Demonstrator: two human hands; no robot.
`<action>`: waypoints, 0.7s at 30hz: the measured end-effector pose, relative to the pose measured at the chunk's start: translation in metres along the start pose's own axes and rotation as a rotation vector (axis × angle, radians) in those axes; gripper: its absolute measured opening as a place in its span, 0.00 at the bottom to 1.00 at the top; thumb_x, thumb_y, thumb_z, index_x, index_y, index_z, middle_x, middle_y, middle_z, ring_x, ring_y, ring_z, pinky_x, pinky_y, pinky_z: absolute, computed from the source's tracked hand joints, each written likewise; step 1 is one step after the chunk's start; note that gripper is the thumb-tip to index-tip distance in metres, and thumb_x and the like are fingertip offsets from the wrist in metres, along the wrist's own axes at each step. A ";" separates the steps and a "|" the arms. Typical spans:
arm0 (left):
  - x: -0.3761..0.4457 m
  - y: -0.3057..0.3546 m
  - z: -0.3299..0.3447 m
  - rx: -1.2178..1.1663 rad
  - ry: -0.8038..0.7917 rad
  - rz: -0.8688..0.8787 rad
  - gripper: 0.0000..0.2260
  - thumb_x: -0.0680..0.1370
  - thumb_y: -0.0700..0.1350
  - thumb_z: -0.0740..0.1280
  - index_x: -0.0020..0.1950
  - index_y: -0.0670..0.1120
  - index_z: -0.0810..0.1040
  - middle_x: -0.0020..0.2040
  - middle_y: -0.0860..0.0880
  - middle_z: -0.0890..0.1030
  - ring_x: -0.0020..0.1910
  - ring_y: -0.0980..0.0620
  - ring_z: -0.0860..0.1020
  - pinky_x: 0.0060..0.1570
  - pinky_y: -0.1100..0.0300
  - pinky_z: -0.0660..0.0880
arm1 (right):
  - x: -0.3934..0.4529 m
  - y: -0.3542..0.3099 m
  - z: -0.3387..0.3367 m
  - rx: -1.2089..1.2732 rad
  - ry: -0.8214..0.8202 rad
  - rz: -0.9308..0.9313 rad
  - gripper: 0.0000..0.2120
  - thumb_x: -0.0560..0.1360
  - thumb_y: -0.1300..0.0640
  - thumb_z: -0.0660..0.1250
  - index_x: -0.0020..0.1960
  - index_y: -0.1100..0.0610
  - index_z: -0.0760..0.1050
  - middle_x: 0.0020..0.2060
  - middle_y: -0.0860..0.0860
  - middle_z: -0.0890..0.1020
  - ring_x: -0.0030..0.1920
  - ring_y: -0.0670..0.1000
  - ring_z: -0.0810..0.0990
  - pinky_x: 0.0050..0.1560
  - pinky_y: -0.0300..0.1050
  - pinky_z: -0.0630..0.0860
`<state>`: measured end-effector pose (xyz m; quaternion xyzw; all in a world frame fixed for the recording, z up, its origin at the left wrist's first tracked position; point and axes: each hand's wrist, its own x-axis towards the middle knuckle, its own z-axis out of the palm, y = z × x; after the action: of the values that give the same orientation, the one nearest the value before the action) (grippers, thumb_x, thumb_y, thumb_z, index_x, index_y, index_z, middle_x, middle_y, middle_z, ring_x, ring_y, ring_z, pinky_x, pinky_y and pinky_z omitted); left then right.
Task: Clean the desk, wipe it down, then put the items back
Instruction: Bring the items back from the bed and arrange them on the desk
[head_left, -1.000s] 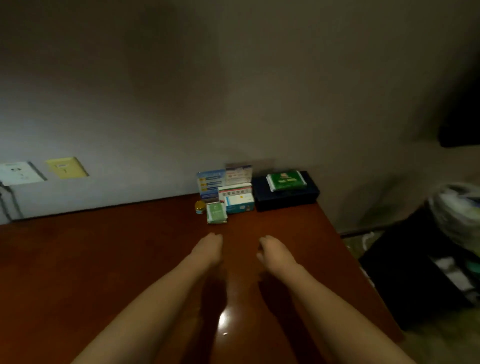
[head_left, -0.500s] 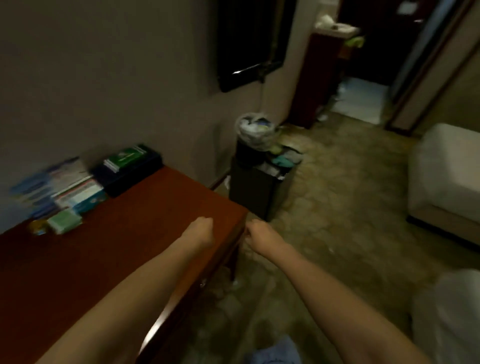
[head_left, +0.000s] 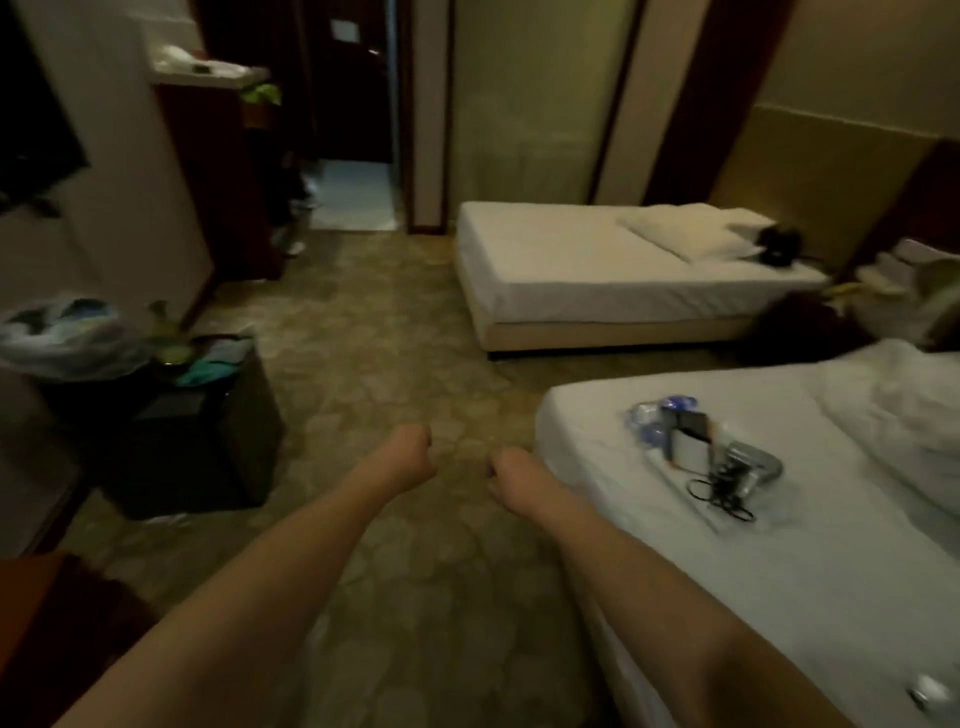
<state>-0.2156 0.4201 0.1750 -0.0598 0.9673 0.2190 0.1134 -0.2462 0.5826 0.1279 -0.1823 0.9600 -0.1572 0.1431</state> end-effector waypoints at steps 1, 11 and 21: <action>0.009 0.026 0.010 0.007 -0.024 0.045 0.17 0.76 0.42 0.65 0.63 0.38 0.74 0.60 0.39 0.77 0.59 0.43 0.75 0.53 0.57 0.72 | -0.006 0.027 -0.009 0.014 0.026 0.055 0.12 0.79 0.57 0.59 0.58 0.62 0.74 0.57 0.61 0.77 0.58 0.60 0.76 0.59 0.48 0.71; 0.077 0.226 0.101 0.175 -0.226 0.433 0.16 0.75 0.45 0.67 0.61 0.42 0.74 0.60 0.45 0.76 0.57 0.47 0.75 0.54 0.58 0.73 | -0.097 0.218 -0.057 0.090 0.182 0.463 0.13 0.78 0.58 0.61 0.60 0.63 0.72 0.60 0.59 0.73 0.61 0.57 0.72 0.58 0.45 0.67; 0.135 0.364 0.191 0.338 -0.385 0.734 0.15 0.74 0.42 0.66 0.60 0.40 0.74 0.60 0.41 0.75 0.58 0.44 0.74 0.54 0.56 0.71 | -0.139 0.336 -0.060 0.187 0.231 0.750 0.13 0.78 0.60 0.61 0.60 0.64 0.72 0.59 0.60 0.73 0.61 0.58 0.72 0.57 0.46 0.67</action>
<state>-0.3692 0.8207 0.1235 0.3486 0.9079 0.0905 0.2145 -0.2446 0.9490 0.0935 0.2135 0.9512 -0.2001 0.0976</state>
